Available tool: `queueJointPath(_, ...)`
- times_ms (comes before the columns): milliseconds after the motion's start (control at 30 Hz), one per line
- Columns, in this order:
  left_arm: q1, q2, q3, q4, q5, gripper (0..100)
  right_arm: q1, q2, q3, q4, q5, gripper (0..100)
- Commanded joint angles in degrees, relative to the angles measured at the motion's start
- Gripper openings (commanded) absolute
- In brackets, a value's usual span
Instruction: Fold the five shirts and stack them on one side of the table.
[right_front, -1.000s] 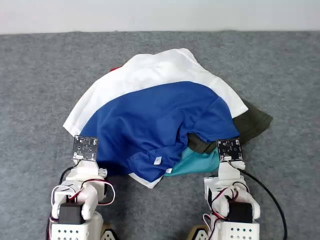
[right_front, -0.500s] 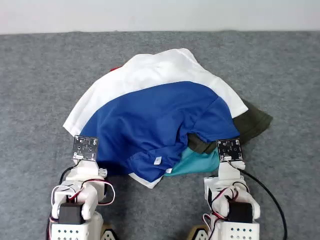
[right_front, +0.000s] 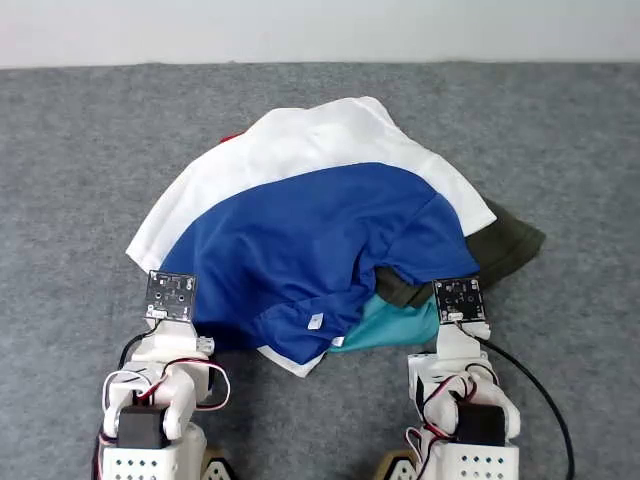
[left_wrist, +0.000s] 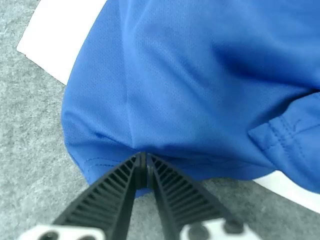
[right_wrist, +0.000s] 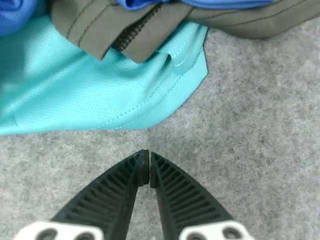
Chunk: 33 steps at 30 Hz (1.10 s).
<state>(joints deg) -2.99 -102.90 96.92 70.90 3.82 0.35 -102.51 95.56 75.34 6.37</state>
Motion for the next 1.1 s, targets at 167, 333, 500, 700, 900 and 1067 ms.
queueJointPath(167, -0.1, -0.5, -0.5, 0.3, 0.5, 1, -0.1, -0.7, 0.9, -0.7, -0.4, 0.9)
queueJointPath(333, -0.1, -0.5, -0.5, 0.3, 0.5, 1, -0.1, -0.7, 0.9, -0.7, -0.4, 0.9)
queueJointPath(500, -0.1, -0.5, -0.5, 0.3, 0.5, 1, -0.1, -0.7, 0.9, -0.7, -0.4, 0.9)
queueJointPath(700, 0.3, -0.5, -0.5, 0.3, 0.5, 1, -0.1, -0.7, 0.9, -0.7, -0.4, 0.9)
queueJointPath(900, -0.2, -0.5, -3.2, 0.7, -1.6, 2, -0.1, -0.7, 0.9, -0.7, -0.4, 0.9)
queueJointPath(1067, -0.1, -0.5, -11.4, -0.4, -25.1, 2, -0.1, -0.7, 0.9, -0.7, -0.4, 0.9)
